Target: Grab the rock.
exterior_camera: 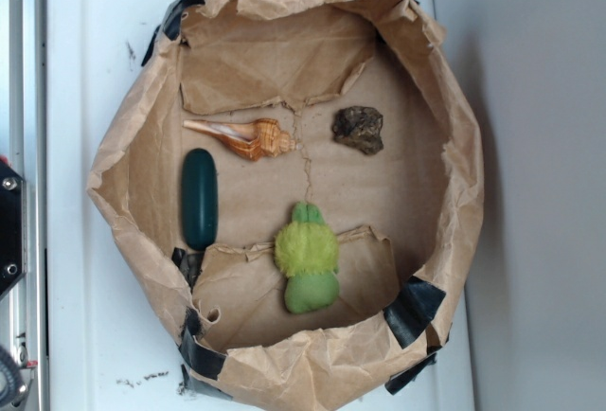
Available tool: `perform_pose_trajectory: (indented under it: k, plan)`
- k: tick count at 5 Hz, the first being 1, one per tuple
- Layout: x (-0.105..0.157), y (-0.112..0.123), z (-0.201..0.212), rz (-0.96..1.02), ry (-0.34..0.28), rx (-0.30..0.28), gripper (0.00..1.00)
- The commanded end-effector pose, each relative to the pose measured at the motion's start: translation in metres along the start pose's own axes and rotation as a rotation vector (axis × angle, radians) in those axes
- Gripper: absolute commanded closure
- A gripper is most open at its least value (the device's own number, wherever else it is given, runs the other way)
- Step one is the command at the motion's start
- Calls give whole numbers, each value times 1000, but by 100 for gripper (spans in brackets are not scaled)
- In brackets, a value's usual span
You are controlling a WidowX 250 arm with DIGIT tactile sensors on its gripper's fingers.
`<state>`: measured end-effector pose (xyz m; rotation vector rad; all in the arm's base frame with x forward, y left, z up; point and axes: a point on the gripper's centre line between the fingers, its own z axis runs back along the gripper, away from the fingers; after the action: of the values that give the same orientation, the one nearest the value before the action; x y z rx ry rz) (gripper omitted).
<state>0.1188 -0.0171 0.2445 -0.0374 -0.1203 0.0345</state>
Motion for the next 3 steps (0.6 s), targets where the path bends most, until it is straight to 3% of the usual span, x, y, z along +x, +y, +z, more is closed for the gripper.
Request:
perform_pose_trajectory:
  k: [1, 2, 3]
  plan:
    - [0, 0, 0, 0, 0, 0, 0]
    - [51, 22, 1, -66, -93, -89, 0]
    - [105, 43, 23, -86, -136, -190, 0]
